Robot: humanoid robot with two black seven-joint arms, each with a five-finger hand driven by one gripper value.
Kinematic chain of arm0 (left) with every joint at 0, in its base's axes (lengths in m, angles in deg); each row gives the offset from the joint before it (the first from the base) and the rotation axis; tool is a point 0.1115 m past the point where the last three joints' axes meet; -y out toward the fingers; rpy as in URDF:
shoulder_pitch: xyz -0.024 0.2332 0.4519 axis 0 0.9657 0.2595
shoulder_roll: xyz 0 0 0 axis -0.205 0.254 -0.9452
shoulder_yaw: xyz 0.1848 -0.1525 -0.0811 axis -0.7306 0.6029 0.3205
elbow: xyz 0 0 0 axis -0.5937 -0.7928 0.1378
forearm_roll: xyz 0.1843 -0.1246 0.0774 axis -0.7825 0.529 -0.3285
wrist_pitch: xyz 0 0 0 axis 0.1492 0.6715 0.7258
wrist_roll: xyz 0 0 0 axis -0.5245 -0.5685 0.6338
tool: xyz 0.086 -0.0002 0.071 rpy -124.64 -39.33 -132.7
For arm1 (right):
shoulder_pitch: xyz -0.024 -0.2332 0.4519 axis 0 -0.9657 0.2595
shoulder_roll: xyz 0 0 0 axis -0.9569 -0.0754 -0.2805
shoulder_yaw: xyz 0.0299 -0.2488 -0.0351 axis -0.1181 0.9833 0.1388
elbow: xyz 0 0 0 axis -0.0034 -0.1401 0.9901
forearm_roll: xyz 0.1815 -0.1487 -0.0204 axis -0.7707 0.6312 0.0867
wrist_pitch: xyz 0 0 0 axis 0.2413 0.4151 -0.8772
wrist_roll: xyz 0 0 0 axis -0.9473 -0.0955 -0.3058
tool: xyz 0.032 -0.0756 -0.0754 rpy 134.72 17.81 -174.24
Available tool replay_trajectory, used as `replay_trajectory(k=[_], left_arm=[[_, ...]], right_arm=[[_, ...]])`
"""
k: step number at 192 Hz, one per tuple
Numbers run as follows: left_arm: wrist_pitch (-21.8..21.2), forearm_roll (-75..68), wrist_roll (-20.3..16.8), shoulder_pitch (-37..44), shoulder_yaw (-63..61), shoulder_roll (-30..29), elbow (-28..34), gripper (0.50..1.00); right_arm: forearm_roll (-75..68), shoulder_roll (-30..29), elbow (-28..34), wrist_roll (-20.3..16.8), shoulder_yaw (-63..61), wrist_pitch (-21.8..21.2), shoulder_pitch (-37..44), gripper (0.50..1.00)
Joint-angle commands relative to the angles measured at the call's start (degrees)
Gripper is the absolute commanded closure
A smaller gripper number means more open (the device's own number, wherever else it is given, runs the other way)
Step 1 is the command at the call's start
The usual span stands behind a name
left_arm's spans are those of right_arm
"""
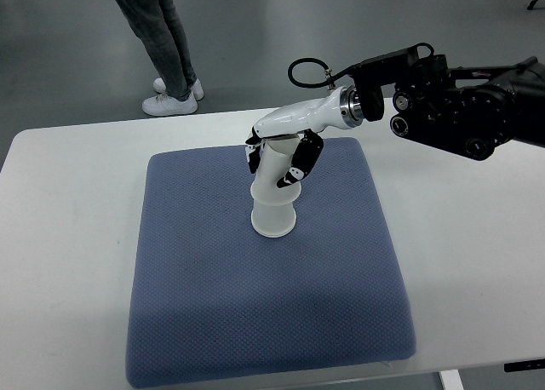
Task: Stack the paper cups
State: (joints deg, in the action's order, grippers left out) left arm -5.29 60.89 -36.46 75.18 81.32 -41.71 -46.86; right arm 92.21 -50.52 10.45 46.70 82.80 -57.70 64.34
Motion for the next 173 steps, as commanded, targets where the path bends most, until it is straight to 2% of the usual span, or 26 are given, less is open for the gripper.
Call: replay_trajectory(k=[1, 8, 19, 28, 134, 173], left_arm=[[0.0, 0.0, 0.0, 0.0, 0.0, 0.0, 0.0, 0.5], [0.0, 0.0, 0.0, 0.0, 0.0, 0.0, 0.0, 0.5], [0.0, 0.0, 0.0, 0.0, 0.0, 0.0, 0.0, 0.5], [0.0, 0.0, 0.0, 0.0, 0.0, 0.0, 0.0, 0.5], [0.0, 0.0, 0.0, 0.0, 0.0, 0.0, 0.0, 0.5], [0.0, 0.0, 0.0, 0.0, 0.0, 0.0, 0.0, 0.5]], right_arm=[[-0.2, 0.1, 0.1, 0.1, 0.0, -0.4, 0.1, 0.744], [-0.2, 0.1, 0.1, 0.1, -0.1, -0.4, 0.1, 0.728], [-0.3, 0.2, 0.2, 0.1, -0.1, -0.4, 0.2, 0.656], [-0.3, 0.1, 0.3, 0.1, -0.1, -0.5, 0.2, 0.64], [-0.4, 1.4, 0.8, 0.1, -0.5, -1.7, 2.6, 0.64], [-0.4, 2.7, 0.8, 0.1, -0.7, -3.3, 5.3, 0.638]])
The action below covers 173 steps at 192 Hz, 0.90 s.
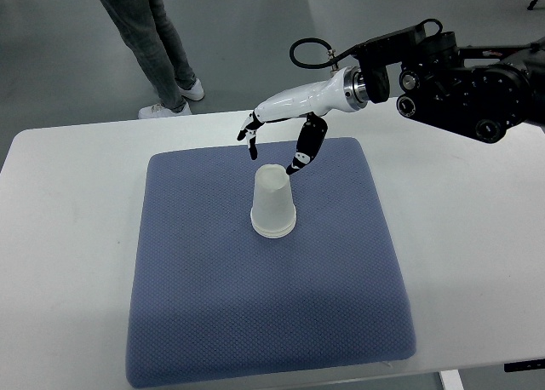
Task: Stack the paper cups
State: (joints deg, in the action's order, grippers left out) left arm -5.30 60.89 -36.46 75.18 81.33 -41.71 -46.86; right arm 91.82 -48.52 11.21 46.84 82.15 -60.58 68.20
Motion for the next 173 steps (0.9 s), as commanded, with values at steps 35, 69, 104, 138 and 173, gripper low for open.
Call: replay_trajectory(k=[35, 69, 104, 138, 173], left_arm=[[0.0, 0.0, 0.0, 0.0, 0.0, 0.0, 0.0, 0.5], [0.0, 0.0, 0.0, 0.0, 0.0, 0.0, 0.0, 0.5], [0.0, 0.0, 0.0, 0.0, 0.1, 0.0, 0.0, 0.5], [0.0, 0.0, 0.0, 0.0, 0.0, 0.0, 0.0, 0.5], [0.0, 0.0, 0.0, 0.0, 0.0, 0.0, 0.0, 0.5]], right_arm=[[-1.0, 1.8, -1.0, -0.2, -3.9, -0.6, 2.4, 0.595], [-4.5, 1.5, -3.6, -0.4, -7.9, 0.2, 0.9, 0.595], [-13.7, 1.4, -6.6, -0.4, -11.7, 1.6, -1.4, 0.595], [-26.1, 1.3, -10.4, -0.4, -14.7, 4.3, -3.7, 0.595], [-41.2, 1.4, -11.2, -0.4, -15.1, 9.8, -5.3, 0.597]])
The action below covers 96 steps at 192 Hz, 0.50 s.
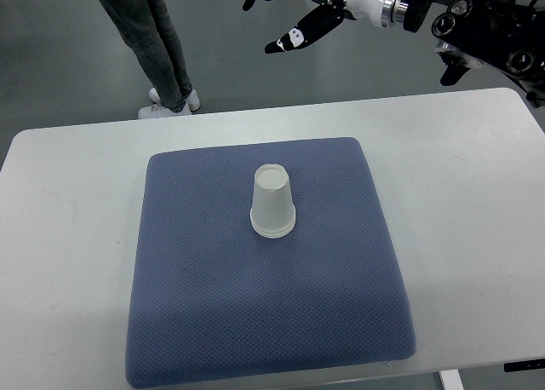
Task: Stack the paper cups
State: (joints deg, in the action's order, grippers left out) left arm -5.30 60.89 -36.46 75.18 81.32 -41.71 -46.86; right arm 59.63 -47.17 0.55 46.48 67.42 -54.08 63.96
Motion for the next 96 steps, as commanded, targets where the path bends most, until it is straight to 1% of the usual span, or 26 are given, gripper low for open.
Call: replay_trajectory(k=[1, 22, 69, 96], left_arm=[[0.0, 0.0, 0.0, 0.0, 0.0, 0.0, 0.0, 0.5], [0.0, 0.0, 0.0, 0.0, 0.1, 0.0, 0.0, 0.5], [0.0, 0.0, 0.0, 0.0, 0.1, 0.0, 0.0, 0.5], [0.0, 0.0, 0.0, 0.0, 0.0, 0.0, 0.0, 0.5]], right_arm=[[-10.1, 0.1, -0.6, 0.0, -0.5, 3.7, -1.2, 0.595], [-19.2, -0.5, -1.7, 0.0, -1.3, 6.2, -3.5, 0.595], [-41.6, -1.3, -2.2, 0.0, -5.9, 14.2, -9.7, 0.595], [-49.5, -1.9, -2.3, 0.0, -8.5, 15.9, -12.7, 0.595]])
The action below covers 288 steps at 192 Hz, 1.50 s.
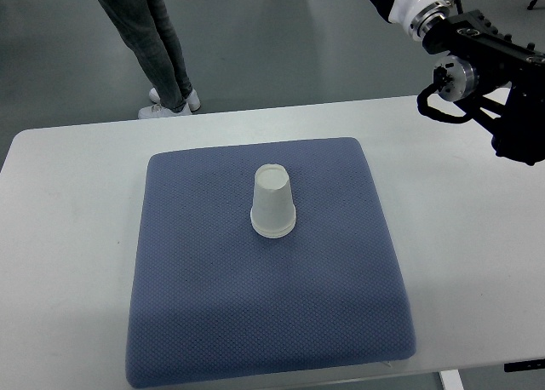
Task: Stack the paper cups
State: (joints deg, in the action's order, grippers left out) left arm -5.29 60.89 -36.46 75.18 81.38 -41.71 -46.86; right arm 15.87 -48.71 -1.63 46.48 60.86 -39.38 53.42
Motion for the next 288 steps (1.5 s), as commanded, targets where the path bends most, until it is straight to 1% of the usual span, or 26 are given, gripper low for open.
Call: replay_trajectory(k=[1, 33, 45, 67, 96, 115, 134, 166, 182, 205, 230, 288], left_arm=[[0.0, 0.0, 0.0, 0.0, 0.0, 0.0, -0.1, 0.5], [0.0, 0.0, 0.0, 0.0, 0.0, 0.0, 0.0, 0.5], [0.0, 0.0, 0.0, 0.0, -0.1, 0.0, 0.0, 0.5], [0.0, 0.0, 0.0, 0.0, -0.1, 0.0, 0.0, 0.5], [0.0, 0.0, 0.0, 0.0, 0.0, 0.0, 0.0, 0.5], [0.0, 0.0, 0.0, 0.0, 0.0, 0.0, 0.0, 0.5], [0.0, 0.0, 0.0, 0.0, -0.1, 0.0, 0.0, 0.5], [0.0, 0.0, 0.0, 0.0, 0.0, 0.0, 0.0, 0.5], [0.0, 0.0, 0.0, 0.0, -0.1, 0.0, 0.0, 0.5], [0.0, 0.0, 0.0, 0.0, 0.0, 0.0, 0.0, 0.5], [0.0, 0.0, 0.0, 0.0, 0.0, 0.0, 0.0, 0.5], [0.0, 0.0, 0.0, 0.0, -0.1, 0.0, 0.0, 0.5]], right_arm=[[-6.4, -0.4, -0.2, 0.0, -2.2, 1.3, -2.5, 0.595], [-14.5, -0.6, -0.3, -0.3, -6.0, 3.6, -5.7, 0.595], [-17.2, -0.6, -0.3, -1.3, -7.8, 3.9, -6.4, 0.595], [-20.3, -0.5, -0.3, -1.7, -11.4, 4.2, -7.8, 0.595], [-19.7, -0.6, -0.3, -1.5, -12.6, 3.2, -8.4, 0.595], [-19.3, -0.7, -0.3, -1.1, -12.6, 1.4, -9.8, 0.595], [-19.1, -3.0, -0.3, -0.8, -12.6, 1.2, -11.2, 0.593], [-16.2, -4.6, -0.3, -0.8, -12.7, 1.4, -13.4, 0.587], [-15.6, -4.8, -0.3, -0.5, -12.7, 1.4, -14.1, 0.587], [-13.5, -5.0, -0.3, 1.8, -12.6, 1.2, -15.2, 0.587], [-11.0, -5.2, -0.3, 1.8, -12.7, 1.5, -16.6, 0.587], [-11.0, -5.8, -0.3, 2.6, -12.7, 1.7, -19.1, 0.587]])
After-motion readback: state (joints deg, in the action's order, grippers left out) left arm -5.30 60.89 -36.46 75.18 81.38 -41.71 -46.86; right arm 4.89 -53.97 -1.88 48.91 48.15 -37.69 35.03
